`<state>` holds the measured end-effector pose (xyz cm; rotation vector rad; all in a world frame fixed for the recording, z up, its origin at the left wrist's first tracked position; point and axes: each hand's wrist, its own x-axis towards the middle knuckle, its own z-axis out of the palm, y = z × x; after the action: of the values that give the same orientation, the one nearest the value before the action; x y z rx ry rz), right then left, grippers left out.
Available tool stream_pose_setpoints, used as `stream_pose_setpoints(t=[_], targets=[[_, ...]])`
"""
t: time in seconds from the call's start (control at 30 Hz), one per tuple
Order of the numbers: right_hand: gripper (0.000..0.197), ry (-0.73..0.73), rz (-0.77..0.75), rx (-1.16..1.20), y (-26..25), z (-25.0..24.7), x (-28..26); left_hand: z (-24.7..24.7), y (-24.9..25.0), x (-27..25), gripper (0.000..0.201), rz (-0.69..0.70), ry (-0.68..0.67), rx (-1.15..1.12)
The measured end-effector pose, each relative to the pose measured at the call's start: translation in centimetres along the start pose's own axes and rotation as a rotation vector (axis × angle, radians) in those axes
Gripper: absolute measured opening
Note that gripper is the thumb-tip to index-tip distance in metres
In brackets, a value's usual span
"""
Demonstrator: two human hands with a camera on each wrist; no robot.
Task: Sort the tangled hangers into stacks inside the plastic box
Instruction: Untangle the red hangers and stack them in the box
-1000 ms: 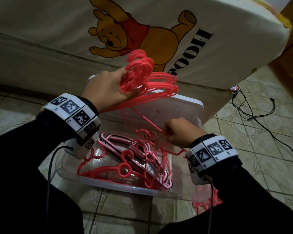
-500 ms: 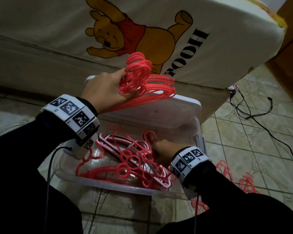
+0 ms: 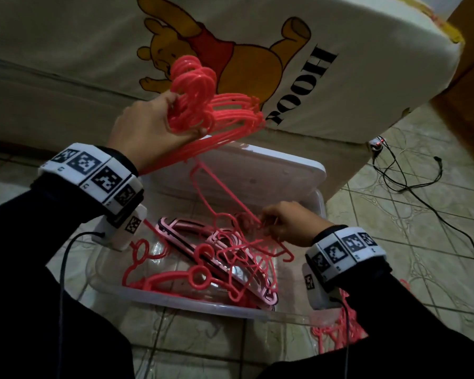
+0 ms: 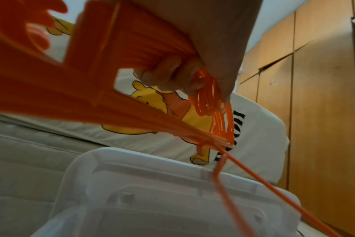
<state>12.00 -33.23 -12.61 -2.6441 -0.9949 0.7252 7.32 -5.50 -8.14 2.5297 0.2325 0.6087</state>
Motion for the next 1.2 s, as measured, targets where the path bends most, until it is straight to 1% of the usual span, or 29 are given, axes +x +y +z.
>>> stream_pose_setpoints(t=[0.07, 0.13, 0.2, 0.23, 0.27, 0.3, 0.37, 0.43, 0.5, 0.57, 0.63, 0.67, 0.7, 0.8, 0.87, 0.93, 0.97, 1.0, 1.03, 1.07, 1.1, 1.13, 1.17, 1.2], targets=[[0.017, 0.032, 0.062, 0.009, 1.2, -0.4, -0.5, -0.3, -0.2, 0.1, 0.063, -0.039, 0.021, -0.015], [0.013, 0.047, 0.129, 0.044, 2.5, -0.8, -1.0, -0.6, -0.2, 0.2, 0.067, -0.088, 0.035, -0.054], [0.007, 0.095, 0.158, 0.129, 3.3, -1.2, -1.3, -0.7, -0.2, 0.3, 0.074, -0.124, 0.037, -0.099], [0.006, 0.137, 0.148, 0.222, 3.3, -1.4, -1.4, -0.7, -0.2, 0.3, 0.074, -0.136, 0.038, -0.109], [0.013, 0.185, 0.132, 0.365, 3.1, -1.5, -1.5, -0.6, -0.1, 0.3, 0.074, -0.144, 0.032, -0.113], [0.019, 0.227, 0.114, 0.557, 2.7, -1.5, -1.4, -0.5, 0.1, 0.2, 0.074, -0.146, 0.015, -0.120], [0.025, 0.279, 0.067, 0.956, 1.4, -1.2, -1.0, 0.0, 0.8, -0.2, 0.077, -0.135, -0.056, -0.161], [0.025, 0.300, 0.024, 1.210, -0.3, -0.7, -0.4, 0.7, 1.6, -0.6, 0.080, -0.120, -0.138, -0.207], [0.023, 0.278, -0.006, 1.378, -2.0, 0.0, 0.0, 1.6, 2.3, -1.0, 0.083, -0.118, -0.199, -0.264], [0.022, 0.253, -0.014, 1.494, -3.4, 0.9, 0.5, 2.6, 2.6, -1.4, 0.085, -0.119, -0.230, -0.338], [0.020, 0.225, -0.014, 1.575, -4.5, 1.7, 0.9, 3.4, 2.8, -1.7, 0.088, -0.128, -0.262, -0.386], [0.019, 0.216, -0.011, 1.601, -4.8, 2.1, 1.1, 3.7, 2.9, -1.9, 0.087, -0.129, -0.274, -0.394], [0.017, 0.217, -0.007, 1.613, -5.1, 2.4, 1.4, 3.9, 2.9, -2.0, 0.082, -0.126, -0.280, -0.397], [0.014, 0.236, 0.005, 1.583, -5.6, 3.1, 1.9, 4.2, 2.9, -2.2, 0.058, -0.121, -0.291, -0.385], [0.013, 0.205, 0.031, 1.478, -5.6, 3.2, 2.0, 4.3, 2.7, -2.1, 0.053, -0.101, -0.304, -0.356], [0.012, 0.179, 0.077, 1.242, -5.2, 2.8, 1.9, 4.2, 2.6, -2.1, 0.055, -0.077, -0.320, -0.325], [0.012, 0.209, 0.092, 1.075, -4.8, 2.5, 1.9, 4.1, 2.5, -2.1, 0.056, -0.071, -0.327, -0.302], [0.012, 0.285, 0.096, 0.894, -4.3, 2.1, 1.8, 4.1, 2.5, -2.2, 0.057, -0.069, -0.334, -0.278], [0.012, 0.408, 0.085, 0.720, -3.9, 1.7, 1.8, 4.1, 2.4, -2.2, 0.058, -0.066, -0.338, -0.254], [0.011, 0.562, 0.058, 0.567, -3.5, 1.1, 1.7, 4.1, 2.4, -2.2, 0.059, -0.059, -0.342, -0.225], [0.011, 0.709, 0.014, 0.453, -3.3, 0.6, 1.6, 4.0, 2.4, -2.3, 0.060, -0.049, -0.346, -0.191], [0.012, 0.814, -0.033, 0.371, -3.1, 0.1, 1.4, 4.0, 2.4, -2.4, 0.061, -0.036, -0.349, -0.160], [0.016, 0.865, -0.070, 0.301, -2.8, -0.3, 1.3, 3.9, 2.5, -2.4, 0.061, -0.025, -0.354, -0.139], [0.022, 0.874, -0.091, 0.229, -2.5, -0.6, 1.3, 3.9, 2.6, -2.5, 0.060, -0.014, -0.360, -0.125]])
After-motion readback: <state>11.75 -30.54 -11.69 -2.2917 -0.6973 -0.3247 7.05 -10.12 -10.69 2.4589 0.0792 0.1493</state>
